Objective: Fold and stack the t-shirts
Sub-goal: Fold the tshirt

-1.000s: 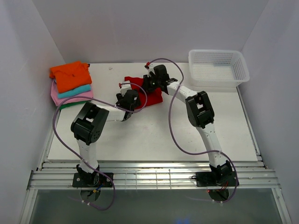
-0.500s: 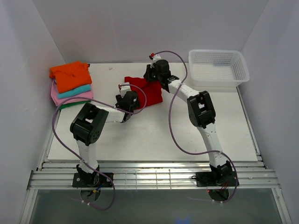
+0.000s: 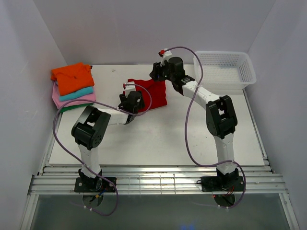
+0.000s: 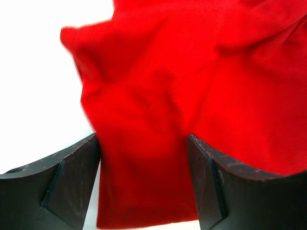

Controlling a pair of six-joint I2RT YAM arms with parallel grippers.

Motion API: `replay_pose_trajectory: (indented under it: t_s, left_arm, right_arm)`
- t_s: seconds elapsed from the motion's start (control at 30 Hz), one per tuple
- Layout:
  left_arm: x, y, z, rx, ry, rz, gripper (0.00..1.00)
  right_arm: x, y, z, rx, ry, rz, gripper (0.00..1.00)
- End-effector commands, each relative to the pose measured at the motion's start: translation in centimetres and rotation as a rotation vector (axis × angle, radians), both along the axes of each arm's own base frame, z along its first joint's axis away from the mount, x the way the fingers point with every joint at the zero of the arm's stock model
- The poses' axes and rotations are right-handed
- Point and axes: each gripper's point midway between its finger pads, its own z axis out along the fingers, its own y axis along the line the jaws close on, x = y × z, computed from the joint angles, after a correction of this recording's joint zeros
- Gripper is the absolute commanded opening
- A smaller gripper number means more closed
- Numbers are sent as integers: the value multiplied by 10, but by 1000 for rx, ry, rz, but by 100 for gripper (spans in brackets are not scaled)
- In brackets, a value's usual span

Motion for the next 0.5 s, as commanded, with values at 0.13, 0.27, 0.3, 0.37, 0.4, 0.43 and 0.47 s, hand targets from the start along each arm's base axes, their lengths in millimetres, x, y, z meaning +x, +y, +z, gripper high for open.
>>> replay_pose_trajectory:
  t_s: [0.13, 0.27, 0.3, 0.37, 0.4, 0.43, 0.47]
  left_arm:
    - [29, 5, 66, -52, -133, 7, 95]
    - [31, 15, 69, -87, -133, 8, 98]
    - [33, 22, 67, -86, -129, 17, 98]
    - [33, 28, 58, -93, -110, 23, 98]
    - [34, 35, 54, -102, -102, 29, 98]
    - [35, 38, 51, -115, -97, 37, 98]
    - [35, 41, 49, -120, -91, 39, 98]
  right_arm:
    - [-17, 6, -51, -89, 113, 98, 65]
    - [-10, 12, -72, -108, 163, 115, 67]
    - [-8, 13, -79, -112, 171, 115, 67]
    - [-4, 12, -83, -112, 173, 109, 69]
    - [-2, 12, -85, -115, 173, 106, 70]
    - [-4, 9, -92, -133, 199, 100, 71]
    - [-2, 8, -95, -138, 201, 99, 72]
